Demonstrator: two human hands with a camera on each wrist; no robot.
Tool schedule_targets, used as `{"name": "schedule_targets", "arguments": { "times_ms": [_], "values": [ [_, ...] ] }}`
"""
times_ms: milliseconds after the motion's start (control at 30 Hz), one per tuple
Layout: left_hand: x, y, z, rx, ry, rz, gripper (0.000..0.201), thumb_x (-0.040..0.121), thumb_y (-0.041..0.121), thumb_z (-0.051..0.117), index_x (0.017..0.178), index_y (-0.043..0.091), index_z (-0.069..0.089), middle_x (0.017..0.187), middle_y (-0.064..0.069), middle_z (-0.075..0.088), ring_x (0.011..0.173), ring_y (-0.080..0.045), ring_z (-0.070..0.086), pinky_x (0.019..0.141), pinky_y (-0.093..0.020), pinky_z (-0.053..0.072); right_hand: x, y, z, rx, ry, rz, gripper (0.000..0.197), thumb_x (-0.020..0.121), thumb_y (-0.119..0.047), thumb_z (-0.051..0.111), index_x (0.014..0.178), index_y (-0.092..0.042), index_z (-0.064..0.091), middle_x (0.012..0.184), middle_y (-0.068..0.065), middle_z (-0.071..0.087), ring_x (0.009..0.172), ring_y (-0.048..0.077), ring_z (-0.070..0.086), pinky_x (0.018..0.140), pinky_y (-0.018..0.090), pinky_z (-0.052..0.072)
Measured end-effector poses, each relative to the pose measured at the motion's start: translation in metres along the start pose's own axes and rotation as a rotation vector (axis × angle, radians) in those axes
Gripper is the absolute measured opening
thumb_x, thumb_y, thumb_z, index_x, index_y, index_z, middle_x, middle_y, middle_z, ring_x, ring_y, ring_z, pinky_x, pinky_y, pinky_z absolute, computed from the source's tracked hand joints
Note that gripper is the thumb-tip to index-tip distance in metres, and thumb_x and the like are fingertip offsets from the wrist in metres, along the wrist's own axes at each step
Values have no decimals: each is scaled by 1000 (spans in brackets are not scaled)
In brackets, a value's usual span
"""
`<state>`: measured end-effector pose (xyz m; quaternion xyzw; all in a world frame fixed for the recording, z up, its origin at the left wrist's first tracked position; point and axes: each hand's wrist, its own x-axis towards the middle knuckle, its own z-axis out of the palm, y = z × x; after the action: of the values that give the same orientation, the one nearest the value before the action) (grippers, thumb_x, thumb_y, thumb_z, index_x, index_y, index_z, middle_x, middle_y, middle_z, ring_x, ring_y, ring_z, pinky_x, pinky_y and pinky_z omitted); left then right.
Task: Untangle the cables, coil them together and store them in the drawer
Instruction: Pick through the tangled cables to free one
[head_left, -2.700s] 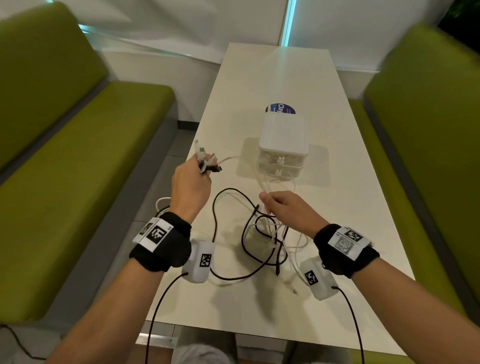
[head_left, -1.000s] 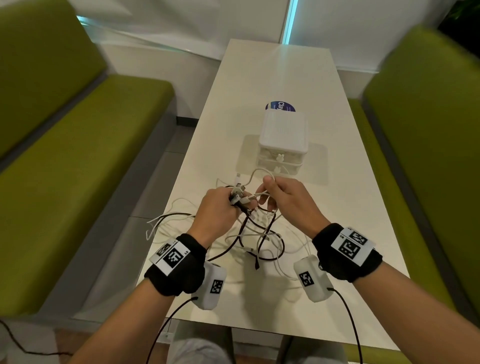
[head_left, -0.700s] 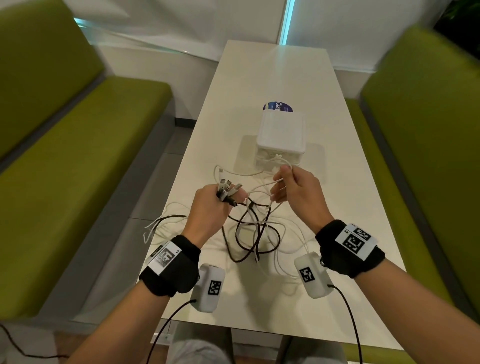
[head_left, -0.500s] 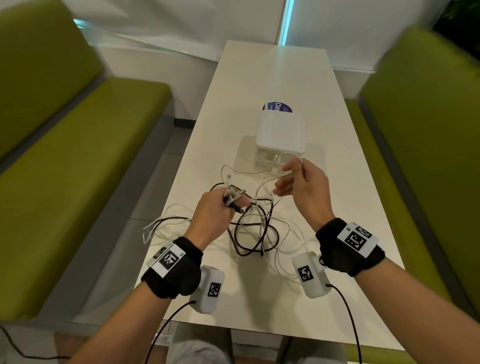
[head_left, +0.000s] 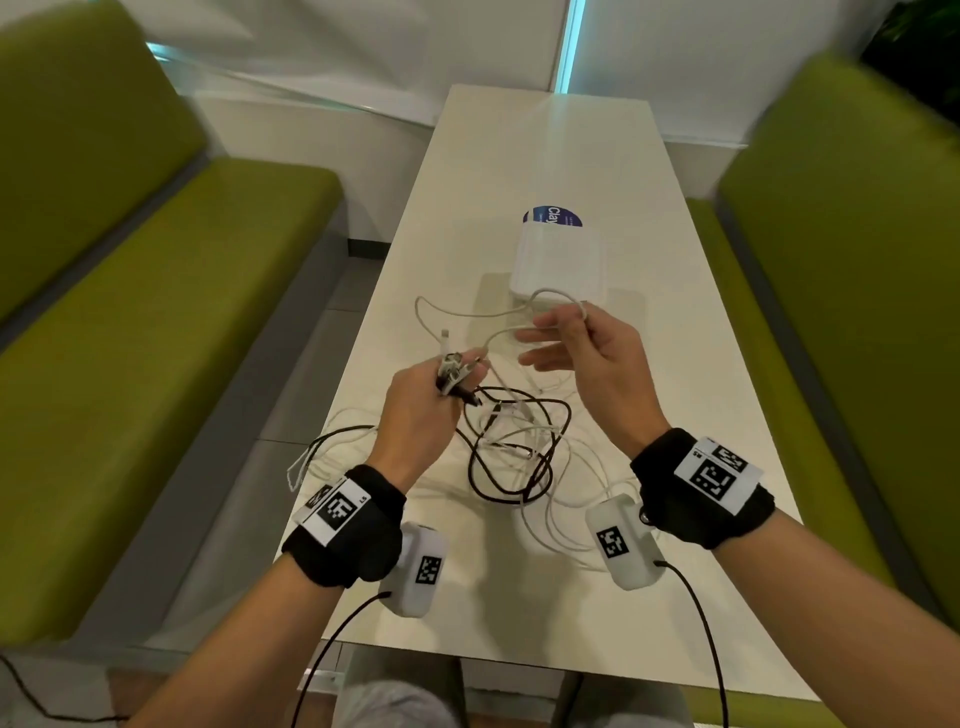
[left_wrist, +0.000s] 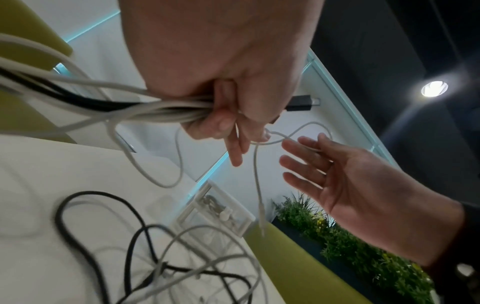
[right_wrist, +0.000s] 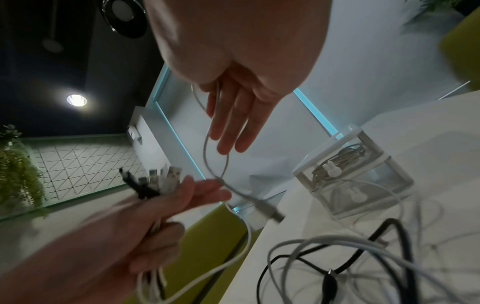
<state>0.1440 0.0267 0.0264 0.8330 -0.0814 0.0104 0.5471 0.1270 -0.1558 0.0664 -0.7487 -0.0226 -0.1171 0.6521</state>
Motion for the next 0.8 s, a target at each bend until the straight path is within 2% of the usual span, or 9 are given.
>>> {"name": "schedule_targets", "arguments": {
  "times_ms": [67,167,233,333,433,500,633,700,800],
  "values": [
    [3,6,2,-16,-22,33,22,96,26,60,113,20,71,104,12,72,90,14,61,76,-3,43,-1,-3,5,26,-27,1,30,105,-25,43,99,-7,66,94,9,77,79,27,74,76,44,59],
    [8,5,6,98,-42,60,24,94,8,58,98,26,73,92,15,72,86,7,63,75,-6,43,-1,-5,9,33,-38,-37,29,105,-25,44,104,-5,65,92,9,76,80,27,74,78,43,58],
    [9,2,5,110,-36,49,33,92,2,54,88,30,71,86,16,71,84,4,63,76,-9,44,-2,1,11,-21,-52,-28,23,103,-27,50,115,-10,61,93,7,75,82,24,72,80,41,58],
    [7,1,-3,22,9,6,41,89,-4,50,77,31,67,88,8,72,88,-2,65,81,-17,49,-6,18,13,-207,-147,91,47,94,-40,63,134,-23,45,101,-2,71,88,14,70,82,36,57],
    [12,-3,-25,27,99,-63,41,88,-11,44,79,22,68,88,7,72,84,19,58,74,2,39,-11,31,20,-376,-317,196,60,91,-44,64,142,-23,40,106,-7,72,91,7,68,85,27,52],
    [18,-10,-46,21,181,-93,34,91,-9,45,91,12,72,82,9,72,83,25,54,71,6,35,-12,38,30,-459,-381,214,54,93,-44,62,139,-22,47,106,-8,70,89,6,66,85,25,50],
    [17,-22,-69,71,213,-142,28,98,2,47,99,9,74,97,24,61,101,5,55,75,0,34,-5,46,63,-478,-402,195,34,94,-36,63,125,-23,60,91,-16,64,79,5,60,76,26,50],
    [16,-30,-73,62,219,-171,29,99,2,46,99,8,75,101,21,57,107,1,50,79,-3,35,2,46,80,-509,-418,162,28,95,-33,61,121,-23,62,91,-15,62,75,2,58,70,21,45],
    [15,-46,-88,14,256,-209,27,99,4,47,101,12,72,97,15,69,109,-2,55,66,2,38,10,50,100,-615,-483,114,21,96,-29,59,113,-18,66,97,-9,65,79,8,59,72,21,40]
  ]
}}
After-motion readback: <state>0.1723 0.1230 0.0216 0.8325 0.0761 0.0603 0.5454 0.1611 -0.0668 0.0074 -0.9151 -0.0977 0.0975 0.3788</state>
